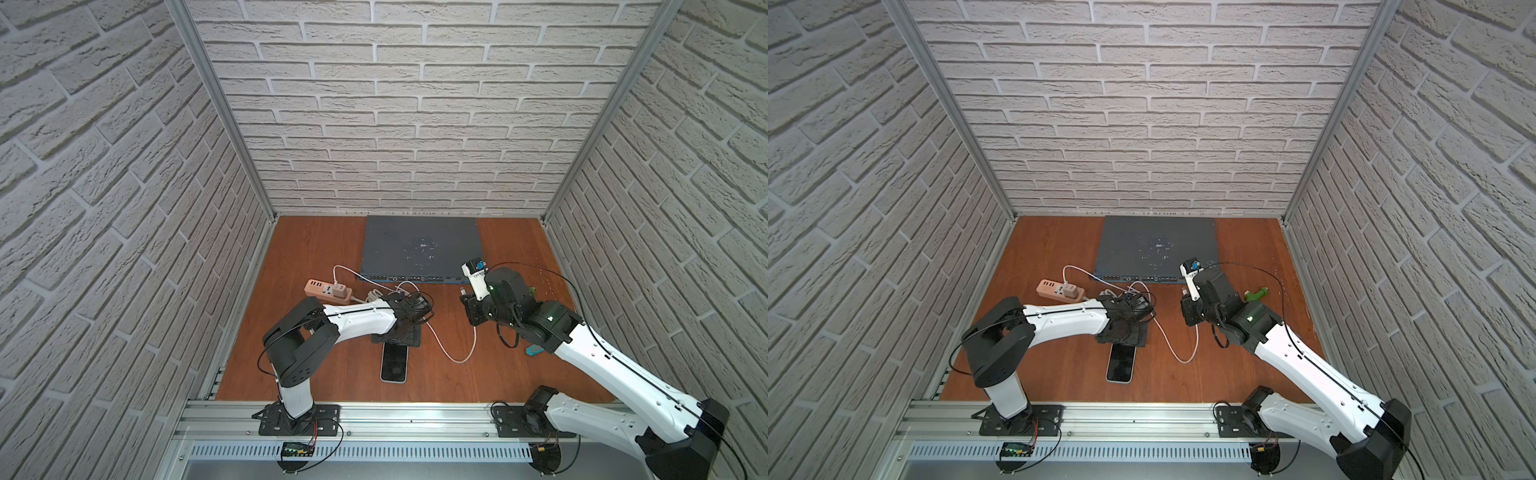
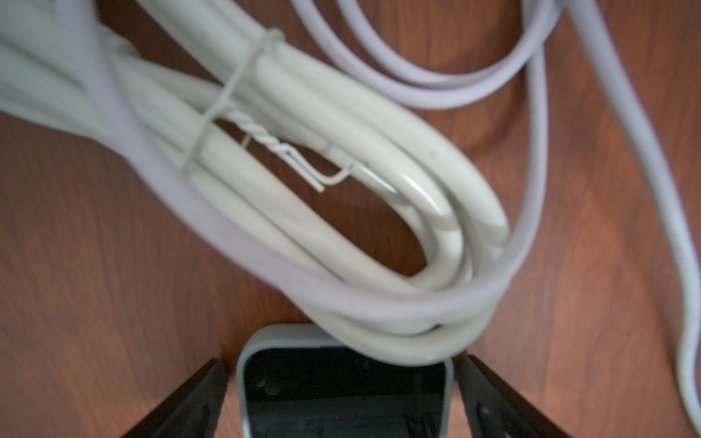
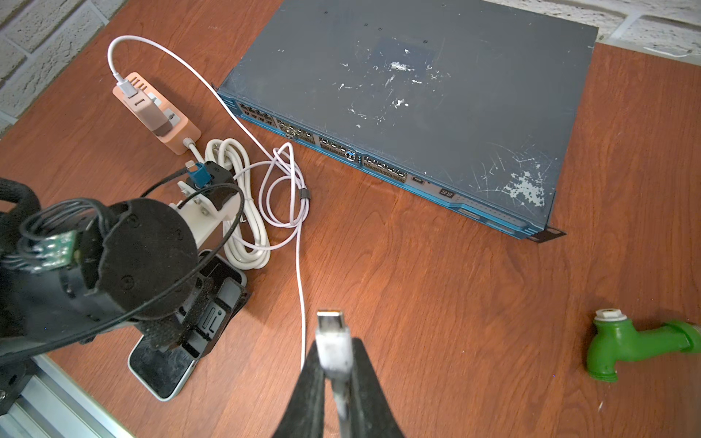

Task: Plug the charging cable into the phone
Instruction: Pick up the phone at the center of the board.

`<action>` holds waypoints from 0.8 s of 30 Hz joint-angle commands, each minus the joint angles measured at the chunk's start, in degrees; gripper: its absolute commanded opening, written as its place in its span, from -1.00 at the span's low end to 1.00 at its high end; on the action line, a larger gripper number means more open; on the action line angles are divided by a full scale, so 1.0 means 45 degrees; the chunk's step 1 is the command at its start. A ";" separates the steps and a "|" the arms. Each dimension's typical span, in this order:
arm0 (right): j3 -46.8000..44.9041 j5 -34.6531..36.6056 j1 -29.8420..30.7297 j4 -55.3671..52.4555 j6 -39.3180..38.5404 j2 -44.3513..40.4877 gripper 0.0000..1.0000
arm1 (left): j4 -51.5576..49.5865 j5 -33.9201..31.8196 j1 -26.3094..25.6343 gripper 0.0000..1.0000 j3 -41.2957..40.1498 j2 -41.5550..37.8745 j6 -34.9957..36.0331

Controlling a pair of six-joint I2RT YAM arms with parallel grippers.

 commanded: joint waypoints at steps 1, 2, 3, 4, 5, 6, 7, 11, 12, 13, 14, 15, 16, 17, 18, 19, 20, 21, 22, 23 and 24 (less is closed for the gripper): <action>-0.0119 0.0078 -0.0042 0.0215 0.0159 -0.0206 -0.94 | -0.0101 0.0687 0.0186 0.96 -0.0692 0.0425 -0.0163; -0.0141 0.0061 -0.0038 0.0231 0.0167 -0.0209 -0.94 | -0.0102 0.0694 0.0177 0.96 -0.0711 0.0414 -0.0163; -0.0166 0.0039 -0.0042 0.0270 0.0166 -0.0207 -0.94 | -0.0102 0.0681 0.0179 0.96 -0.0731 0.0385 -0.0158; -0.0199 0.0034 -0.0042 0.0301 0.0178 -0.0192 -0.94 | -0.0102 0.0681 0.0211 0.96 -0.0753 0.0370 -0.0160; -0.0210 0.0037 -0.0042 0.0295 0.0175 -0.0138 -0.94 | -0.0102 0.0659 0.0203 0.97 -0.0789 0.0390 -0.0185; -0.0194 0.0029 -0.0042 0.0304 0.0164 -0.0103 -0.94 | -0.0085 0.0657 0.0204 0.97 -0.0836 0.0385 -0.0173; -0.0183 0.0009 -0.0042 0.0291 0.0161 -0.0087 -0.93 | -0.0032 0.0673 0.0216 0.97 -0.0920 0.0379 -0.0152; -0.0163 0.0057 -0.0042 0.0260 0.0171 -0.0108 -0.94 | 0.0244 0.0908 0.0311 0.92 -0.1216 0.0394 -0.0201; -0.0144 0.0061 -0.0042 0.0246 0.0162 -0.0092 -0.93 | 0.0248 0.0947 0.0313 0.92 -0.1241 0.0385 -0.0219; -0.0108 0.0052 -0.0042 0.0210 0.0160 -0.0085 -0.94 | 0.0281 0.1005 0.0291 0.91 -0.1293 0.0362 -0.0248; -0.0096 0.0072 -0.0042 0.0199 0.0158 -0.0072 -0.94 | 0.0287 0.1047 0.0291 0.91 -0.1343 0.0347 -0.0291; -0.0095 0.0068 -0.0042 0.0212 0.0153 -0.0088 -0.94 | 0.0288 0.1115 0.0283 0.91 -0.1396 0.0321 -0.0316; -0.0112 0.0067 -0.0052 0.0230 0.0157 -0.0089 -0.94 | 0.0276 0.1141 0.0258 0.91 -0.1417 0.0274 -0.0334; -0.0114 0.0062 -0.0049 0.0245 0.0167 -0.0090 -0.94 | 0.0201 0.1154 0.0223 0.91 -0.1437 0.0234 -0.0355; -0.0109 0.0064 -0.0043 0.0254 0.0188 -0.0100 -0.94 | 0.0119 0.1187 0.0194 0.91 -0.1422 0.0197 -0.0373; -0.0104 0.0030 -0.0043 0.0265 0.0190 -0.0091 -0.94 | 0.0023 0.1211 0.0144 0.91 -0.1403 0.0185 -0.0377; -0.0096 0.0043 -0.0042 0.0257 0.0191 -0.0090 -0.94 | -0.0119 0.1207 0.0099 0.91 -0.1374 0.0140 -0.0388; -0.0104 0.0069 -0.0042 0.0256 0.0174 -0.0104 -0.93 | -0.0271 0.1182 0.0049 0.91 -0.1331 0.0119 -0.0411; -0.0113 0.0097 -0.0042 0.0241 0.0167 -0.0123 -0.94 | -0.0429 0.1161 -0.0030 0.92 -0.1297 0.0065 -0.0443; -0.0124 0.0105 -0.0042 0.0251 0.0178 -0.0143 -0.94 | -0.0536 0.1164 -0.0079 0.92 -0.1258 0.0020 -0.0474; -0.0147 0.0113 -0.0033 0.0265 0.0175 -0.0175 -0.94 | -0.0696 0.1142 -0.0163 0.92 -0.1195 -0.0030 -0.0500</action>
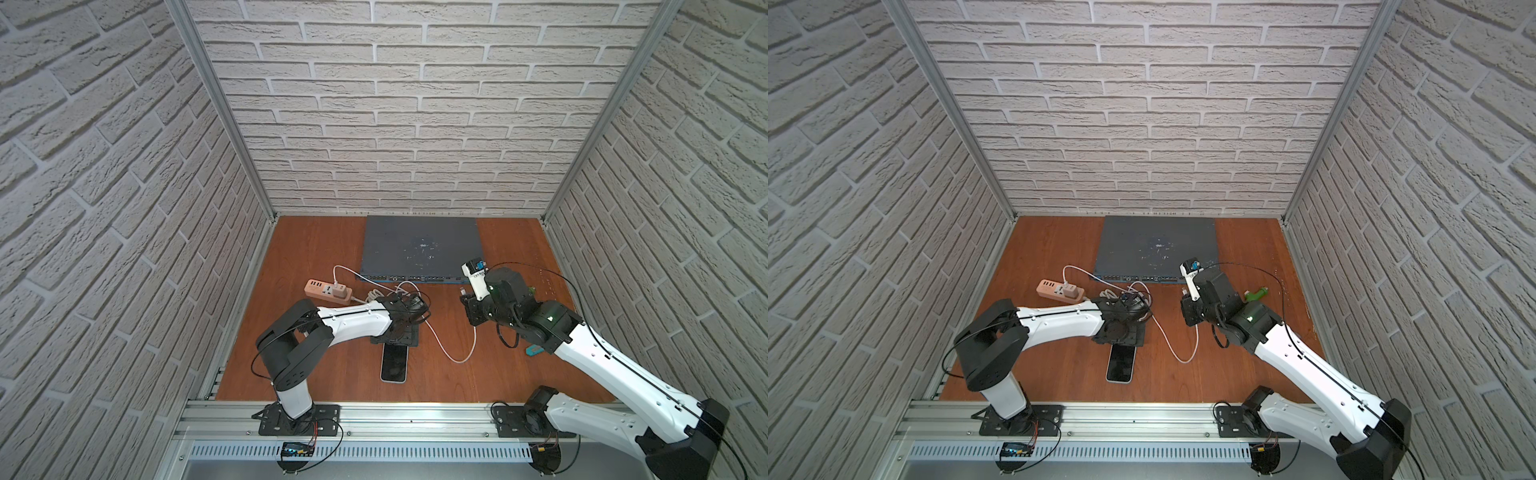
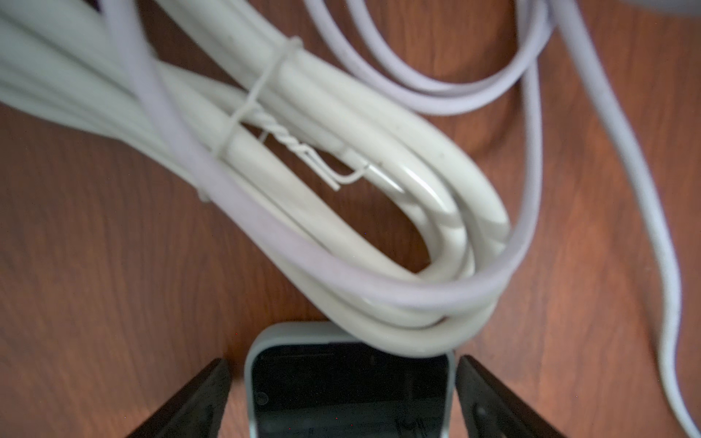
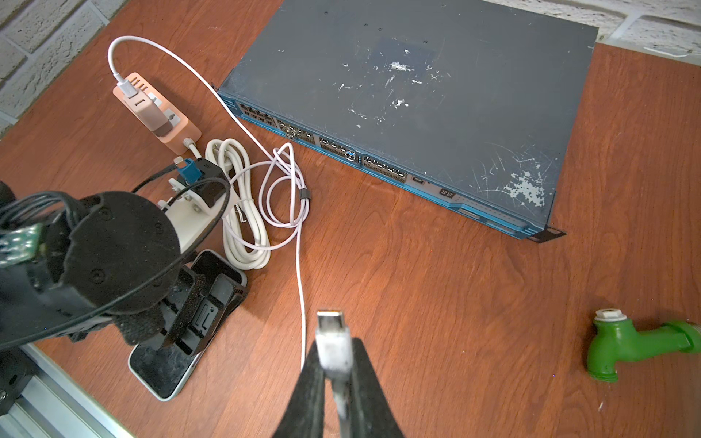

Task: Plug the charging cable into the phone
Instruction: Pick up the phone at the center of the board.

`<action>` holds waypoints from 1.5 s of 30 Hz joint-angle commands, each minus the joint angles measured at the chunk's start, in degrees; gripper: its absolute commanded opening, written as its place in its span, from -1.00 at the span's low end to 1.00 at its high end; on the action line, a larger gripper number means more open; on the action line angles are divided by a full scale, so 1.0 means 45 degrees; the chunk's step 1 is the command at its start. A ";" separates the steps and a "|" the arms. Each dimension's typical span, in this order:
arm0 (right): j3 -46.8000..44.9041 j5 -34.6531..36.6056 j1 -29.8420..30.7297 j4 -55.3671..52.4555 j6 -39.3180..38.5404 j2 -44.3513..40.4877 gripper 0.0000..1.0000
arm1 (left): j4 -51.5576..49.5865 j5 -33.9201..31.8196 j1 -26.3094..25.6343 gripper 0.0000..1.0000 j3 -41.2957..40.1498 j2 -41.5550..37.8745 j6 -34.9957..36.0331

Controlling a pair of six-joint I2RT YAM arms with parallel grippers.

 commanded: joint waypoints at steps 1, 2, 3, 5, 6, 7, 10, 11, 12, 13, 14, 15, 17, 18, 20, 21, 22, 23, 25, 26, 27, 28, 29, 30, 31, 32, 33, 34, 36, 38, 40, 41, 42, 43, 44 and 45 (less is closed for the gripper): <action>-0.0179 0.0100 -0.0041 0.0293 0.0179 -0.0200 -0.94 | -0.1392 0.0957 -0.0235 0.93 -0.0521 0.0435 -0.0489; -0.0208 0.0093 -0.0042 0.0314 0.0198 -0.0238 -0.94 | -0.1521 0.0917 -0.0299 0.93 -0.0438 0.0392 -0.0491; -0.0270 0.0087 -0.0042 0.0356 0.0217 -0.0260 -0.94 | -0.1649 0.0873 -0.0351 0.93 -0.0357 0.0357 -0.0550; -0.0378 0.0052 -0.0042 0.0442 0.0243 -0.0302 -0.94 | -0.1774 0.0806 -0.0438 0.94 -0.0227 0.0307 -0.0600; -0.0415 0.0053 -0.0042 0.0479 0.0230 -0.0314 -0.94 | -0.1810 0.0795 -0.0452 0.94 -0.0160 0.0322 -0.0627; -0.0457 0.0051 -0.0042 0.0489 0.0253 -0.0323 -0.94 | -0.1847 0.0765 -0.0497 0.94 -0.0100 0.0351 -0.0655; -0.0537 0.0041 -0.0042 0.0526 0.0258 -0.0403 -0.94 | -0.1946 0.0782 -0.0564 0.94 0.0032 0.0486 -0.0642; -0.0557 0.0044 -0.0033 0.0529 0.0240 -0.0429 -0.94 | -0.1954 0.0785 -0.0560 0.91 0.0053 0.0533 -0.0625; -0.0558 0.0062 -0.0041 0.0529 0.0240 -0.0467 -0.93 | -0.1913 0.0827 -0.0577 0.88 0.0032 0.0575 -0.0625; -0.0562 0.0074 -0.0042 0.0534 0.0235 -0.0488 -0.93 | -0.1845 0.0854 -0.0572 0.83 0.0009 0.0610 -0.0623; -0.0563 0.0080 -0.0042 0.0527 0.0234 -0.0513 -0.93 | -0.1766 0.0921 -0.0578 0.78 -0.0018 0.0665 -0.0622; -0.0563 0.0069 -0.0042 0.0529 0.0251 -0.0519 -0.94 | -0.1665 0.0981 -0.0572 0.71 -0.0063 0.0726 -0.0622; -0.0553 0.0075 -0.0042 0.0536 0.0252 -0.0522 -0.94 | -0.1549 0.1054 -0.0581 0.48 -0.0132 0.0848 -0.0589; -0.0552 0.0075 -0.0037 0.0530 0.0280 -0.0520 -0.94 | -0.1462 0.1085 -0.0572 0.39 -0.0180 0.0910 -0.0589; -0.0558 0.0047 -0.0042 0.0549 0.0339 -0.0519 -0.94 | -0.1338 0.1178 -0.0588 0.18 -0.0236 0.1061 -0.0547; -0.0567 0.0038 -0.0042 0.0563 0.0369 -0.0519 -0.93 | -0.1331 0.1193 -0.0561 0.10 -0.0236 0.1115 -0.0513; -0.0591 0.0037 -0.0042 0.0572 0.0376 -0.0502 -0.93 | -0.1313 0.1181 -0.0552 -0.02 -0.0237 0.1163 -0.0482; -0.0615 0.0032 -0.0042 0.0586 0.0398 -0.0478 -0.94 | -0.1296 0.1199 -0.0539 -0.14 -0.0237 0.1186 -0.0453; -0.0674 0.0025 -0.0041 0.0648 0.0440 -0.0402 -0.94 | -0.1272 0.1155 -0.0447 -0.51 -0.0237 0.1127 -0.0428; -0.0694 0.0008 -0.0042 0.0663 0.0472 -0.0336 -0.94 | -0.1245 0.1115 -0.0372 -0.63 -0.0237 0.1064 -0.0412; -0.0682 -0.0018 -0.0042 0.0665 0.0481 -0.0270 -0.93 | -0.1200 0.1063 -0.0280 -0.69 -0.0237 0.0956 -0.0408; -0.0641 -0.0031 -0.0042 0.0670 0.0497 -0.0195 -0.94 | -0.1162 0.1042 -0.0171 -0.76 -0.0237 0.0850 -0.0398; -0.0600 -0.0055 -0.0045 0.0649 0.0496 -0.0137 -0.93 | -0.1121 0.1037 -0.0055 -0.95 -0.0222 0.0722 -0.0421; -0.0568 -0.0063 -0.0043 0.0646 0.0504 -0.0086 -0.93 | -0.1084 0.1022 0.0114 -1.00 -0.0193 0.0587 -0.0426; -0.0537 -0.0042 -0.0033 0.0646 0.0502 -0.0045 -0.93 | -0.1067 0.1037 0.0291 -1.00 -0.0129 0.0489 -0.0410; -0.0501 -0.0032 -0.0041 0.0651 0.0500 0.0004 -0.94 | -0.1104 0.1024 0.0455 -1.00 0.0019 0.0386 -0.0381; -0.0463 -0.0009 -0.0042 0.0647 0.0502 0.0066 -0.93 | -0.1285 0.0925 0.0578 -1.00 0.0225 0.0310 -0.0351; -0.0433 -0.0006 -0.0042 0.0651 0.0502 0.0120 -0.93 | -0.1468 0.0822 0.0706 -1.00 0.0458 0.0262 -0.0349; -0.0362 -0.0009 -0.0042 0.0656 0.0487 0.0276 -0.93 | -0.1634 0.0533 0.0883 -1.00 0.0865 0.0053 -0.0386; -0.0281 -0.0004 -0.0042 0.0653 0.0439 0.0459 -0.93 | -0.1851 0.0295 0.1038 -1.00 0.1309 -0.0139 -0.0388; -0.0173 0.0037 -0.0038 0.0584 0.0381 0.0652 -0.94 | -0.2339 -0.0159 0.1216 -1.00 0.1854 -0.0268 -0.0512; -0.0124 0.0056 -0.0042 0.0570 0.0343 0.0723 -0.93 | -0.2557 -0.0351 0.1298 -1.00 0.2154 -0.0309 -0.0567; -0.0083 0.0073 -0.0042 0.0568 0.0294 0.0791 -0.93 | -0.2770 -0.0544 0.1366 -1.00 0.2389 -0.0358 -0.0635; -0.0034 0.0107 -0.0042 0.0553 0.0264 0.0872 -0.93 | -0.2943 -0.0648 0.1449 -1.00 0.2621 -0.0418 -0.0766; 0.0025 0.0128 -0.0042 0.0539 0.0238 0.0953 -0.93 | -0.3202 -0.0759 0.1554 -1.00 0.2838 -0.0476 -0.1021; 0.0077 0.0133 -0.0042 0.0530 0.0208 0.1056 -0.93 | -0.3441 -0.0848 0.1680 -1.00 0.3046 -0.0513 -0.1322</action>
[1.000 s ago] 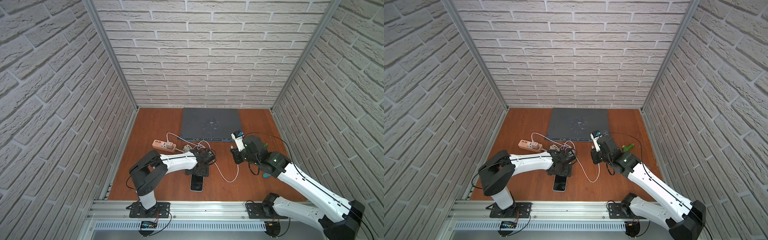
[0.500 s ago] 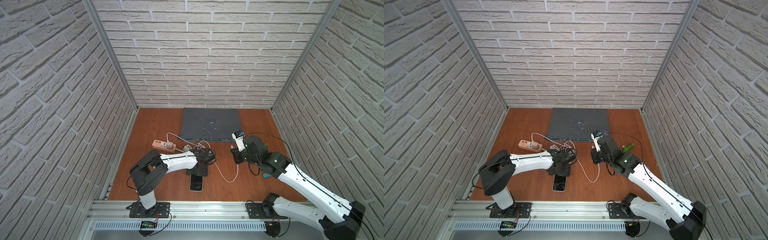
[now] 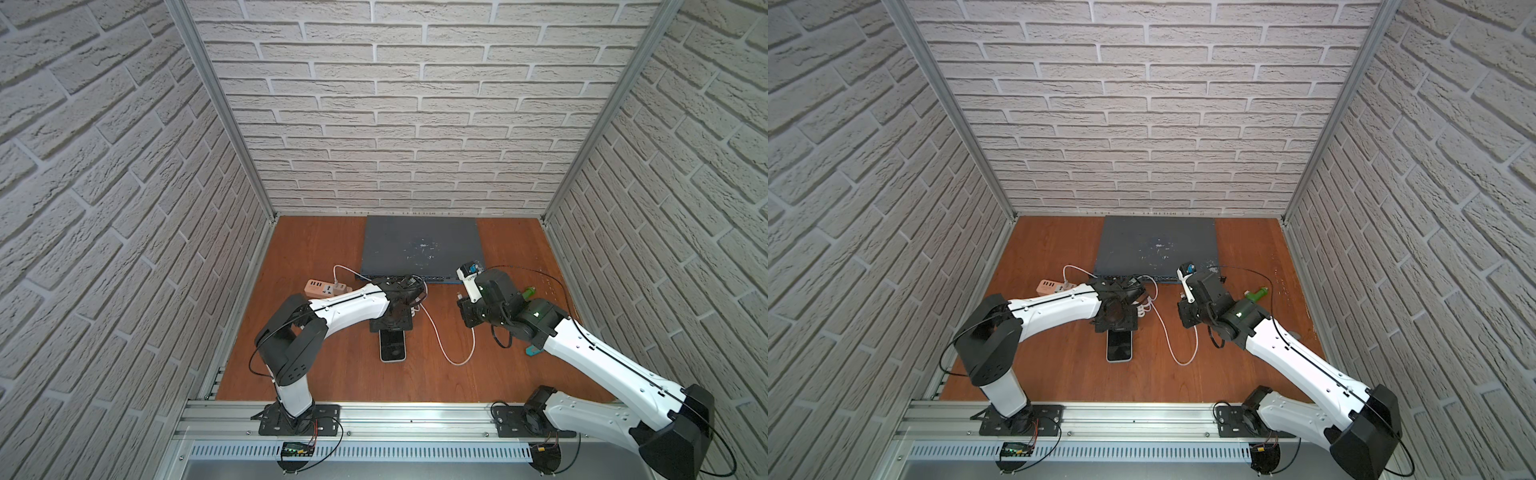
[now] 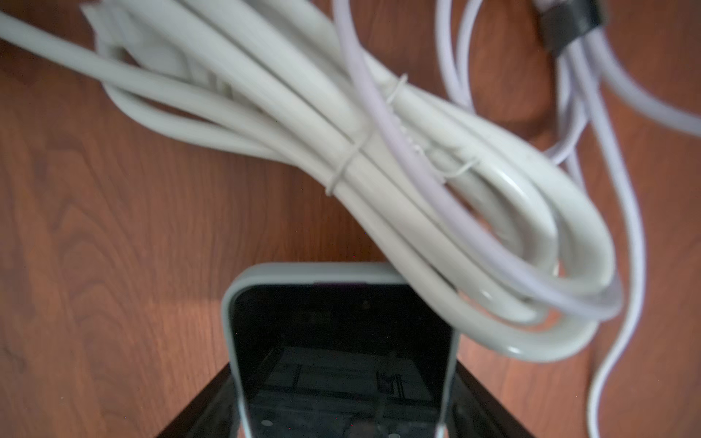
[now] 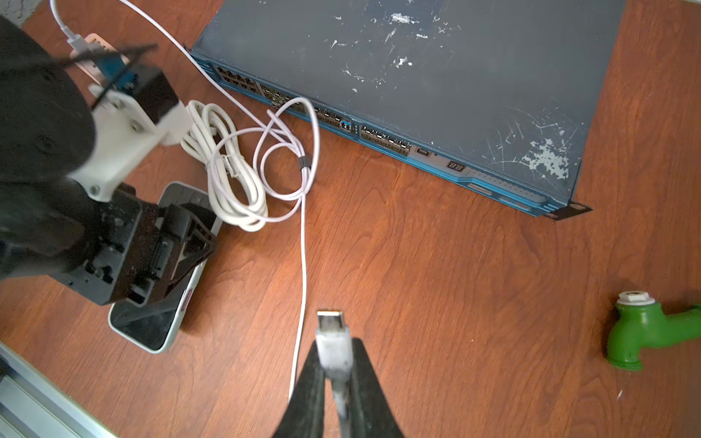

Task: Plug the charging cable into the phone
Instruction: Pick up the phone at the center of the board.

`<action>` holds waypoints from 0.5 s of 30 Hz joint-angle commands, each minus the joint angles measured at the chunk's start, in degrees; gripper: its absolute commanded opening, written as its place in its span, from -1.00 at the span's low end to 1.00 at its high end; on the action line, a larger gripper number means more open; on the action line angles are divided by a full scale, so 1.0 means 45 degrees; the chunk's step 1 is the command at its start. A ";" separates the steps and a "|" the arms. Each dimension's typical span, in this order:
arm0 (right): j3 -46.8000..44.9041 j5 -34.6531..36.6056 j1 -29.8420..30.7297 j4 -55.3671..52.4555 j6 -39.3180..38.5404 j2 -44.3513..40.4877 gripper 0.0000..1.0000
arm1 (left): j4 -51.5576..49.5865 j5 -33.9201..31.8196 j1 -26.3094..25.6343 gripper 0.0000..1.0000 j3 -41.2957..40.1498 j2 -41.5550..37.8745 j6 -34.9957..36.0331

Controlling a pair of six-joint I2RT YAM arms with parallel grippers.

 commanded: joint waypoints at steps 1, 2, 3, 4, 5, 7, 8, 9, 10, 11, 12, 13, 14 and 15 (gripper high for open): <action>0.0501 0.0114 -0.0042 0.0303 -0.0083 0.0229 -0.93 | -0.1278 -0.0855 0.0406 -1.00 0.0841 -0.0647 -0.0914; 0.0543 0.0088 -0.0047 0.0306 -0.0104 0.0335 -0.94 | -0.1524 -0.0920 0.0550 -1.00 0.0995 -0.0672 -0.1193; 0.0583 0.0077 -0.0043 0.0301 -0.0150 0.0461 -0.93 | -0.1708 -0.0936 0.0688 -1.00 0.1071 -0.0720 -0.1399; 0.0595 0.0083 -0.0025 0.0301 -0.0164 0.0577 -0.93 | -0.1697 -0.0869 0.0830 -1.00 0.1083 -0.0777 -0.1547; 0.0619 0.0057 -0.0023 0.0286 -0.0199 0.0728 -0.93 | -0.1584 -0.0724 0.0955 -1.00 0.1043 -0.0901 -0.1653; 0.0672 0.0041 -0.0006 0.0204 -0.0296 0.0931 -0.93 | -0.1268 -0.0596 0.1111 -1.00 0.0844 -0.1185 -0.2012; 0.0726 0.0054 -0.0004 0.0125 -0.0365 0.1046 -0.93 | -0.1154 -0.0566 0.1180 -1.00 0.0764 -0.1335 -0.2200; 0.0801 0.0048 0.0014 0.0010 -0.0435 0.1150 -0.93 | -0.1032 -0.0606 0.1226 -1.00 0.0695 -0.1535 -0.2357; 0.0859 0.0009 0.0030 -0.0114 -0.0526 0.1271 -0.93 | -0.1005 -0.0684 0.1243 -1.00 0.0667 -0.1684 -0.2558; 0.0966 -0.0066 0.0067 -0.0293 -0.0704 0.1423 -0.93 | -0.1008 -0.0720 0.1290 -1.00 0.0631 -0.1899 -0.2822; 0.1092 -0.0111 0.0115 -0.0455 -0.0802 0.1549 -0.93 | -0.1073 -0.0720 0.1349 -1.00 0.0630 -0.2030 -0.3024; 0.1176 -0.0209 0.0173 -0.0604 -0.0963 0.1662 -0.93 | -0.1247 -0.0771 0.1413 -1.00 0.0637 -0.2159 -0.3322; 0.1280 -0.0356 0.0241 -0.0691 -0.1098 0.1750 -0.93 | -0.1395 -0.0771 0.1494 -1.00 0.0628 -0.2256 -0.3555; 0.1344 -0.0523 0.0325 -0.0746 -0.1217 0.1827 -0.93 | -0.1490 -0.0741 0.1585 -1.00 0.0620 -0.2409 -0.3750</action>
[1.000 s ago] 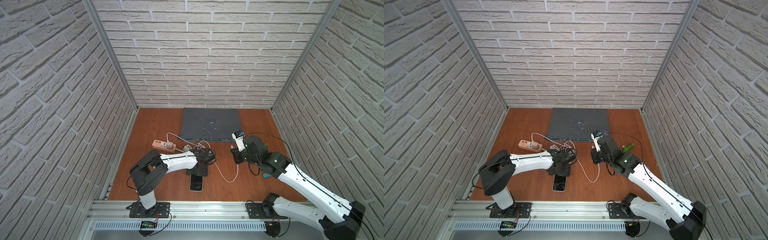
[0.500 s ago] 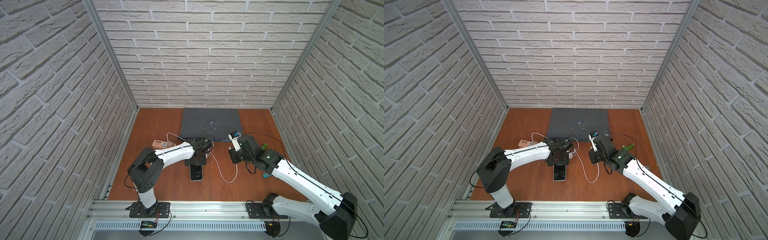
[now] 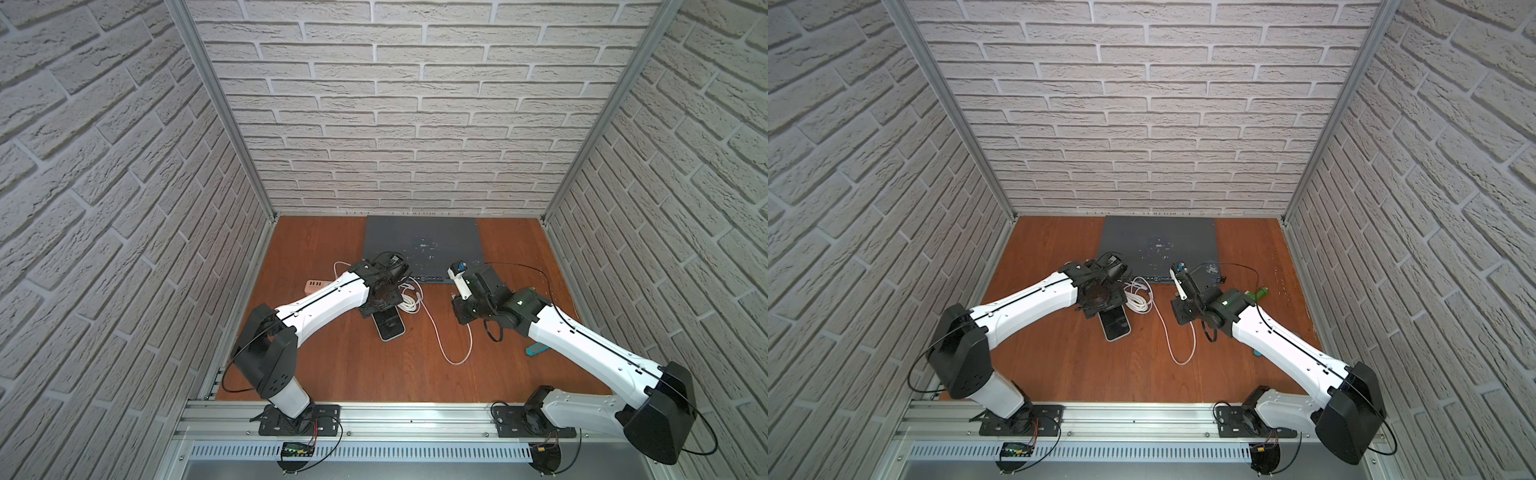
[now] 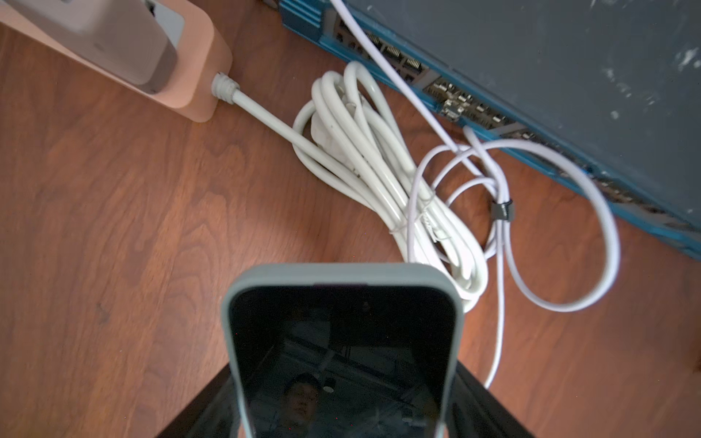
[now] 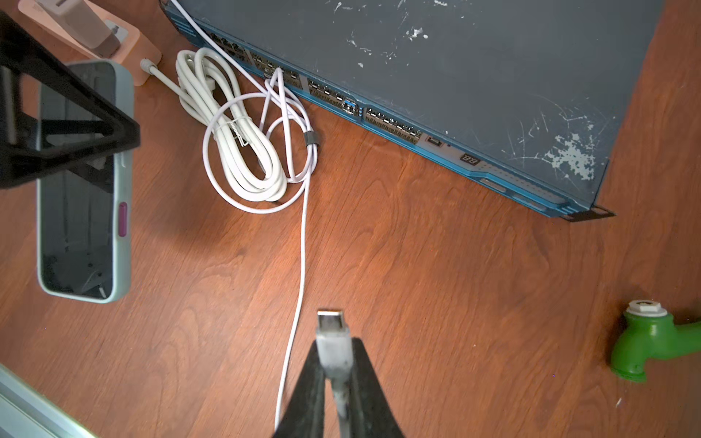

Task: Plug the charging cable into the phone
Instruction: Pick up the phone at the center of the board, then place the phone at the center of the board.

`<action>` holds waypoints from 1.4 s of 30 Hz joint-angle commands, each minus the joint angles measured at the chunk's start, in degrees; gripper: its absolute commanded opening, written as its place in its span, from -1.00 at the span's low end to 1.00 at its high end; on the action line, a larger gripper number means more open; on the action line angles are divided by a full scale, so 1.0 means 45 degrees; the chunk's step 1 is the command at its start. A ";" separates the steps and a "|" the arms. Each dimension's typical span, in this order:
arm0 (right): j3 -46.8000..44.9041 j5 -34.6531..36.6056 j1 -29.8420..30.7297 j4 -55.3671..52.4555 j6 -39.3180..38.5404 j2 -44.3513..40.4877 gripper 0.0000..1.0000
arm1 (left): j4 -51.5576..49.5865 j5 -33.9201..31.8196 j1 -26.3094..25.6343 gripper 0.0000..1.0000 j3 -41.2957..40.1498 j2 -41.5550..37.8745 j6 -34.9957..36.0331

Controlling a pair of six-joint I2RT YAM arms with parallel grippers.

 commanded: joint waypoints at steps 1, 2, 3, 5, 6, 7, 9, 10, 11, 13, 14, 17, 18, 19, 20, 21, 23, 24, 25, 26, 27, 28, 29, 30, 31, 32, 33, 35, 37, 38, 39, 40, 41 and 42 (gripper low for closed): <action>0.0505 -0.0674 0.0292 -0.0345 -0.0725 0.0153 -0.93 | -0.0640 -0.0174 0.0265 -1.00 -0.0107 -0.0624 -0.1223; 0.0501 -0.1012 0.0377 -0.0324 -0.0907 0.0135 -0.93 | -0.0744 -0.0186 0.0382 -1.00 -0.0086 -0.0750 -0.1375; 0.0479 -0.1321 0.0463 -0.0302 -0.1061 0.0099 -0.93 | -0.0926 -0.0239 0.0465 -1.00 -0.0022 -0.0874 -0.1541; 0.0391 -0.1867 0.0592 -0.0236 -0.1382 -0.0004 -0.93 | -0.1443 -0.0392 0.0640 -1.00 0.0196 -0.1027 -0.1795; 0.0357 -0.2097 0.0661 -0.0235 -0.1570 -0.0040 -0.93 | -0.1701 -0.0489 0.0729 -1.00 0.0345 -0.1067 -0.1793; 0.0336 -0.2296 0.0721 -0.0257 -0.1708 -0.0045 -0.93 | -0.1917 -0.0695 0.0752 -1.00 0.0491 -0.1135 -0.1842; 0.0351 -0.2586 0.0890 -0.0393 -0.1954 0.0014 -0.93 | -0.2274 -0.0944 0.0767 -1.00 0.0616 -0.1318 -0.2091; 0.0369 -0.2716 0.1004 -0.0442 -0.2042 0.0074 -0.93 | -0.2333 -0.1010 0.0754 -1.00 0.0588 -0.1435 -0.2301; 0.0389 -0.2845 0.1106 -0.0478 -0.2136 0.0128 -0.93 | -0.2389 -0.1062 0.0760 -1.00 0.0553 -0.1596 -0.2526; 0.0508 -0.3012 0.1451 -0.0592 -0.2333 0.0297 -0.94 | -0.2521 -0.1146 0.0763 -1.00 0.0466 -0.1843 -0.3031; 0.0597 -0.3080 0.1630 -0.0682 -0.2455 0.0388 -0.93 | -0.2581 -0.1182 0.0766 -1.00 0.0433 -0.1911 -0.3215; 0.0995 -0.3265 0.2188 -0.0939 -0.2681 0.0791 -0.93 | -0.2860 -0.1290 0.0771 -1.00 0.0405 -0.2109 -0.3707; 0.1126 -0.3294 0.2357 -0.0984 -0.2738 0.0926 -0.93 | -0.2958 -0.1297 0.0762 -1.00 0.0391 -0.2147 -0.3834; 0.1230 -0.3239 0.2540 -0.0995 -0.2772 0.1108 -0.93 | -0.3016 -0.1320 0.0766 -1.00 0.0372 -0.2196 -0.3950; 0.1322 -0.3196 0.2675 -0.0964 -0.2781 0.1270 -0.93 | -0.3046 -0.1331 0.0766 -1.00 0.0326 -0.2251 -0.4070; 0.1406 -0.3171 0.2838 -0.0943 -0.2814 0.1418 -0.93 | -0.3052 -0.1312 0.0771 -1.00 0.0237 -0.2318 -0.4241; 0.1527 -0.3098 0.3236 -0.0753 -0.2848 0.1694 -0.94 | -0.2932 -0.1243 0.0764 -1.00 -0.0037 -0.2507 -0.4538; 0.1561 -0.3059 0.3445 -0.0636 -0.2879 0.1817 -0.93 | -0.2832 -0.1209 0.0781 -1.00 -0.0211 -0.2614 -0.4697; 0.1622 -0.2958 0.3659 -0.0563 -0.2868 0.1938 -0.93 | -0.2717 -0.1185 0.0773 -1.00 -0.0365 -0.2728 -0.4825; 0.1681 -0.2846 0.3857 -0.0493 -0.2862 0.2065 -0.93 | -0.2637 -0.1177 0.0772 -1.00 -0.0511 -0.2862 -0.4950; 0.1748 -0.2647 0.4090 -0.0388 -0.2855 0.2198 -0.93 | -0.2560 -0.1158 0.0768 -1.00 -0.0651 -0.3002 -0.5141; 0.1779 -0.2460 0.4241 -0.0339 -0.2865 0.2307 -0.93 | -0.2522 -0.1149 0.0769 -1.00 -0.0745 -0.3120 -0.5249; 0.1827 -0.2251 0.4477 -0.0296 -0.2871 0.2434 -0.93 | -0.2491 -0.1141 0.0777 -1.00 -0.0839 -0.3245 -0.5340; 0.1836 -0.2025 0.4645 -0.0218 -0.2894 0.2518 -0.93 | -0.2470 -0.1140 0.0773 -1.00 -0.0900 -0.3356 -0.5447; 0.1837 -0.1782 0.4837 -0.0101 -0.2916 0.2592 -0.93 | -0.2452 -0.1125 0.0777 -1.00 -0.0981 -0.3475 -0.5536; 0.1837 -0.1639 0.4988 -0.0015 -0.2960 0.2667 -0.93 | -0.2448 -0.1133 0.0782 -1.00 -0.1047 -0.3553 -0.5625; 0.1854 -0.1519 0.5141 0.0074 -0.2993 0.2732 -0.93 | -0.2437 -0.1124 0.0771 -1.00 -0.1136 -0.3660 -0.5705; 0.1922 -0.1316 0.5371 0.0221 -0.3055 0.2928 -0.93 | -0.2500 -0.1098 0.0772 -1.00 -0.1222 -0.3787 -0.5910; 0.2076 -0.1128 0.5553 0.0239 -0.3095 0.3214 -0.93 | -0.2553 -0.1040 0.0767 -1.00 -0.1300 -0.3849 -0.6064; 0.2167 -0.1050 0.5617 0.0232 -0.3134 0.3362 -0.93 | -0.2531 -0.0993 0.0769 -1.00 -0.1360 -0.3885 -0.6109; 0.2249 -0.0945 0.5676 0.0232 -0.3178 0.3515 -0.93 | -0.2470 -0.0904 0.0772 -1.00 -0.1427 -0.3897 -0.6168; 0.2323 -0.0831 0.5747 0.0278 -0.3245 0.3622 -0.93 | -0.2399 -0.0783 0.0760 -1.00 -0.1508 -0.3916 -0.6210; 0.2352 -0.0744 0.5808 0.0359 -0.3297 0.3704 -0.94 | -0.2321 -0.0685 0.0771 -1.00 -0.1592 -0.3918 -0.6249; 0.2363 -0.0653 0.5866 0.0501 -0.3369 0.3765 -0.93 | -0.2280 -0.0597 0.0762 -1.00 -0.1661 -0.3928 -0.6305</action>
